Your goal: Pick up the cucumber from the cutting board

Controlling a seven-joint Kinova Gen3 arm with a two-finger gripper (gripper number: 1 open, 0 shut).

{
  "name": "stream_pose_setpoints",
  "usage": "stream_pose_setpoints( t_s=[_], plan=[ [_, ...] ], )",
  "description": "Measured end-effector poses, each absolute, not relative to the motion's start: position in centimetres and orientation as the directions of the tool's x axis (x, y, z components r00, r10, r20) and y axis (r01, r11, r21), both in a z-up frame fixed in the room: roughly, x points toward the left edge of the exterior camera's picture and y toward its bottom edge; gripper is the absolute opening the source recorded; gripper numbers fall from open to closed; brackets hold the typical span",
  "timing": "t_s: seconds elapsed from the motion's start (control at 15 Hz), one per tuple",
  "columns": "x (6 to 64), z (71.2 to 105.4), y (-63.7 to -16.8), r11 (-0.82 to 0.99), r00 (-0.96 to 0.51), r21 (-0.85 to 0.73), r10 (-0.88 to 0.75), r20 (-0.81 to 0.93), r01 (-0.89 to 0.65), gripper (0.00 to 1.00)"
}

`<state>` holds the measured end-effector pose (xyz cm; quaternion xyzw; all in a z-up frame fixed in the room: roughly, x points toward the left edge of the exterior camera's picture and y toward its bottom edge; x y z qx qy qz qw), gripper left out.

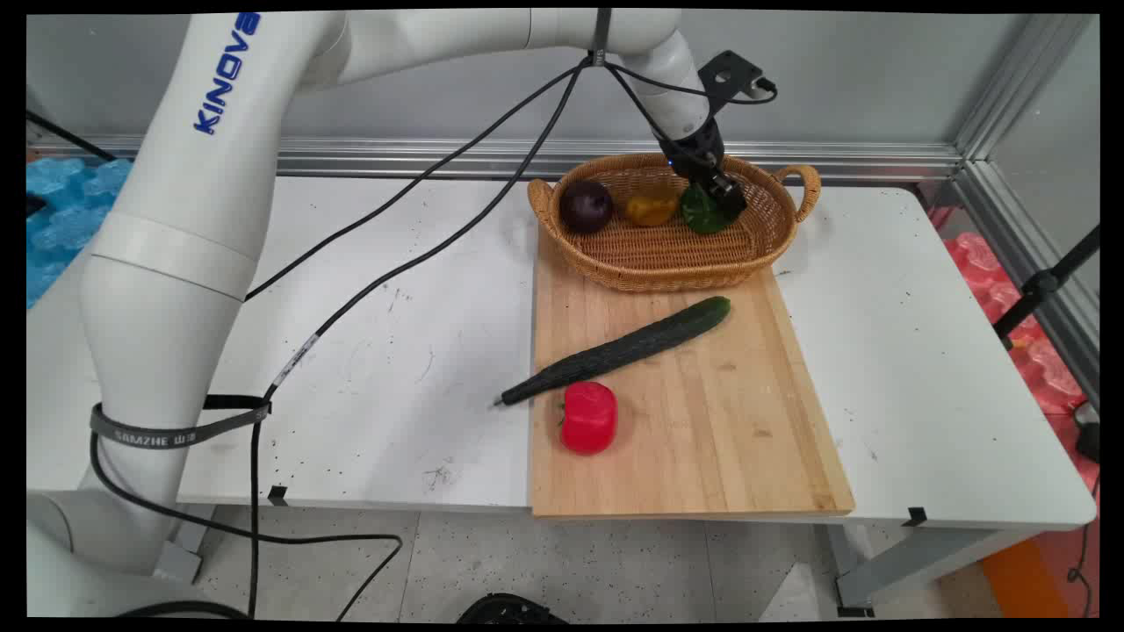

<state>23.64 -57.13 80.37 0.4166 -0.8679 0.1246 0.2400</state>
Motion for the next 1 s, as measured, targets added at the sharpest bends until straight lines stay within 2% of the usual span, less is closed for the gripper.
stream_pose_setpoints(
  t_s=[0.53,1.0],
  plan=[
    [25.3,83.7,-55.6,0.65,-0.551,-0.031,-0.616,0.563,-0.759,1.0],
    [28.5,88.9,-51.0,0.678,-0.564,-0.035,-0.579,0.589,-0.734,1.0]
  ],
)
